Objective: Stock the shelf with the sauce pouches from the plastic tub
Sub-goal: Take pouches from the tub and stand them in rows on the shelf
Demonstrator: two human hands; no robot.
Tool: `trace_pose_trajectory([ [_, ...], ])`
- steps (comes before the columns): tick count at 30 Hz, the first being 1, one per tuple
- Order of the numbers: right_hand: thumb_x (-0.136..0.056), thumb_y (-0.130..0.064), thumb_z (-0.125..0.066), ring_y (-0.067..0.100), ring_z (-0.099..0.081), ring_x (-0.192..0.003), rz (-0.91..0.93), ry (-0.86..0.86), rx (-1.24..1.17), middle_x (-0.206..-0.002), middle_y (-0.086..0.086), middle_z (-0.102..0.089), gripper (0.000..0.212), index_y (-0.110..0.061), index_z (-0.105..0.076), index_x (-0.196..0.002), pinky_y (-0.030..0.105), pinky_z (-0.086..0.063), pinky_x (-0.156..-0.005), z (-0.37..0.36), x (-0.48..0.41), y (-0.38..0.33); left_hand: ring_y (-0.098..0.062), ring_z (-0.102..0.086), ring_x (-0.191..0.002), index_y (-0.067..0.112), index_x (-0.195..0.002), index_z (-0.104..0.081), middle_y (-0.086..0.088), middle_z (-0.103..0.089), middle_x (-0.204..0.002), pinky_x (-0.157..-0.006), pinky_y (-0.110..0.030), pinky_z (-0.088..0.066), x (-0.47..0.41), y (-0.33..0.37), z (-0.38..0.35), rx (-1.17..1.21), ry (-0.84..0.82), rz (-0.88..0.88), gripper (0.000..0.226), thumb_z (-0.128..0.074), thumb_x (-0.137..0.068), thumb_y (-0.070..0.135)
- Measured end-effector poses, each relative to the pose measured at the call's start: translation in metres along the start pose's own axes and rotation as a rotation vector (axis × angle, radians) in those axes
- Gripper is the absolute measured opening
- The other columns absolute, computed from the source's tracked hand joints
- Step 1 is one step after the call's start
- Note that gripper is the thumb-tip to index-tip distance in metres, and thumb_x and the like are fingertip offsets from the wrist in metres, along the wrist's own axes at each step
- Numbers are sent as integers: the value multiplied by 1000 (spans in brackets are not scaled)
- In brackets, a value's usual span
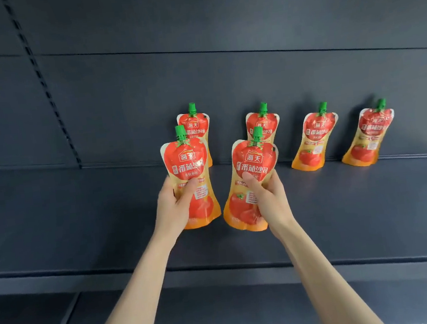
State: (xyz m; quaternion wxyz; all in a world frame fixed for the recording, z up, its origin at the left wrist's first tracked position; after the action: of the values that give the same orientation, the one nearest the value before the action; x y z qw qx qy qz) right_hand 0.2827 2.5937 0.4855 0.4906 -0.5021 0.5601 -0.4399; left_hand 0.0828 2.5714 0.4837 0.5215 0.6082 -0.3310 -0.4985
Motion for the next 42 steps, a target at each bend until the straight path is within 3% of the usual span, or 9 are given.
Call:
trace_pose_trajectory([
  [6, -88, -22, -64, 7, -67, -92, 67, 17, 18, -104, -7, -68, 32, -22, -55, -119, 14, -55, -66, -6, -62, 6, -1, -59, -99, 22, -123, -53, 15, -62, -106, -74, -14, -49, -70, -28, -15, 18, -43, 31, 33, -59, -90, 25],
  [9, -87, -21, -65, 7, -67, -93, 91, 12, 47, -103, -8, -69, 36, -19, -55, -121, 15, -54, -67, -8, -89, 11, -3, -59, -100, 21, -123, -53, 15, -62, -107, -74, -14, -48, -97, -41, -24, 26, -67, 56, 34, -60, -90, 24],
  [15, -86, -22, -66, 2, -66, -93, 105, 28, 66, -102, -11, -68, 31, -24, -57, -116, 15, -52, -71, -9, -121, 22, -10, -57, -110, 26, -121, -54, 11, -62, -113, -90, -30, -49, -140, -60, -35, 13, -146, 107, 33, -61, -88, 27],
  [20, -86, -20, -65, 4, -66, -95, 130, 32, 82, -105, -7, -68, 36, -18, -56, -121, 12, -53, -71, -11, -121, 31, -9, -59, -109, 21, -122, -54, 7, -64, -115, -91, -28, -50, -148, -63, -29, -100, -260, 41, 39, -66, -85, 16],
  [38, -78, -9, -73, 6, -66, -95, 113, 13, 143, -105, -7, -67, 40, -17, -55, -113, 13, -53, -70, -12, -104, 38, -10, -59, -104, 17, -113, -53, 1, -63, -112, -88, -26, -50, -152, -73, -11, -145, -204, -1, 41, -74, -78, 18],
  [42, -77, -9, -75, 10, -67, -97, 111, -44, 139, -105, -4, -68, 39, -16, -54, -109, 19, -54, -75, -33, -98, 45, -7, -57, -98, 17, -111, -56, 3, -61, -105, -80, -19, -47, -139, -75, 17, -151, -30, -24, 33, -69, -82, 25],
])
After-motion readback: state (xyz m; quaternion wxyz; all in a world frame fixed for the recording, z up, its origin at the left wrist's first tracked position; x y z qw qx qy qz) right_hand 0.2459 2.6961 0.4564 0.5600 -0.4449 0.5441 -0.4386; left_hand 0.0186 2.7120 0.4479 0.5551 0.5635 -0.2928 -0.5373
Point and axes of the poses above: each hand's wrist, its own x-axis away from the middle knuckle, its own z-axis out of the back of the hand, y = z × x, the point moved 8 cm from there along -x, towards the middle knuckle
